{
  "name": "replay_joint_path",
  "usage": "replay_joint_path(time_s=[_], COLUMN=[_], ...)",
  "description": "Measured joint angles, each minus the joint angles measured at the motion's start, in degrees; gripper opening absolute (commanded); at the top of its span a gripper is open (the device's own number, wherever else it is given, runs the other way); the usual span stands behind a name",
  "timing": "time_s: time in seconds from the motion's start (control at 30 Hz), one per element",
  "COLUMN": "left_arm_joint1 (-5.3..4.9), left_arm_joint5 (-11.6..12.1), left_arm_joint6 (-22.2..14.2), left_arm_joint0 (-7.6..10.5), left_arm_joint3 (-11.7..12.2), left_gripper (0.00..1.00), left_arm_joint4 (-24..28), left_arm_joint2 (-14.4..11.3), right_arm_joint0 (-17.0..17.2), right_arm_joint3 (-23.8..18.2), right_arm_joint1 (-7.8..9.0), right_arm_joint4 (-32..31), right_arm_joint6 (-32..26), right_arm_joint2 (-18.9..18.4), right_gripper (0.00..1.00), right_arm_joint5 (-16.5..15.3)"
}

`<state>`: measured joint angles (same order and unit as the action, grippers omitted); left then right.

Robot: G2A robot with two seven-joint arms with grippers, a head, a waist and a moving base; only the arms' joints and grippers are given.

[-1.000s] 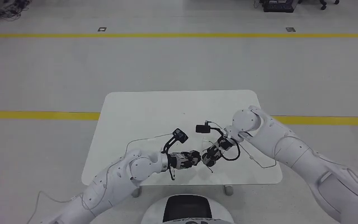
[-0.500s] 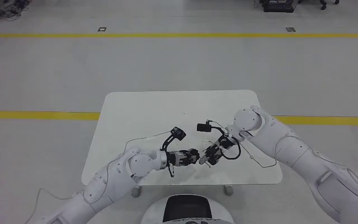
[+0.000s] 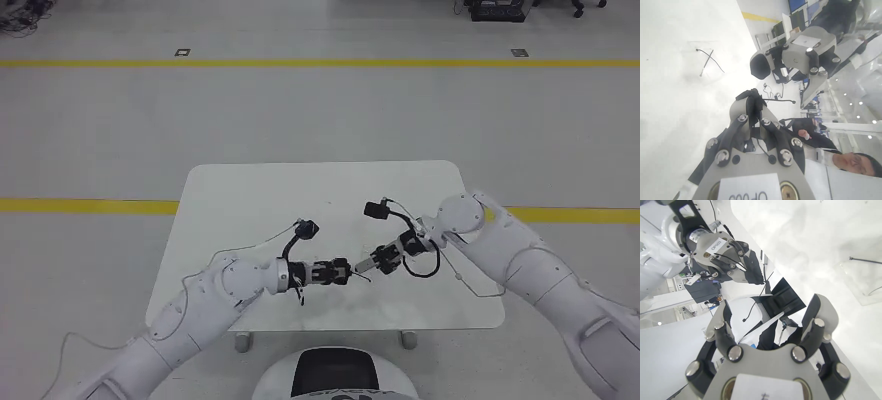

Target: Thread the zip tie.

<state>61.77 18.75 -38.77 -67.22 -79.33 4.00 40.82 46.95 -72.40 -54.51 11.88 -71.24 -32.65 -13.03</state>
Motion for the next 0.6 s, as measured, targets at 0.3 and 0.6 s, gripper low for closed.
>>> replay_joint_path(time_s=[0.3,0.6], left_arm_joint1=[0.12,0.17], left_arm_joint5=[0.7,0.6], left_arm_joint6=[-1.5,-1.2], left_arm_joint0=[0.69,0.19], left_arm_joint3=[3.3,3.2], left_gripper=[0.00,0.00], left_arm_joint4=[8.9,10.4], left_arm_joint2=[1.8,1.9], right_arm_joint0=[4.8,5.8], right_arm_joint3=[-5.4,-7.2], right_arm_joint1=[2.70,2.81], right_arm_joint4=[-3.0,-3.1], right_arm_joint6=[6.1,8.4], right_arm_joint2=[-5.5,-6.5], right_gripper=[1.00,1.00], right_arm_joint5=[-5.2,-6.4])
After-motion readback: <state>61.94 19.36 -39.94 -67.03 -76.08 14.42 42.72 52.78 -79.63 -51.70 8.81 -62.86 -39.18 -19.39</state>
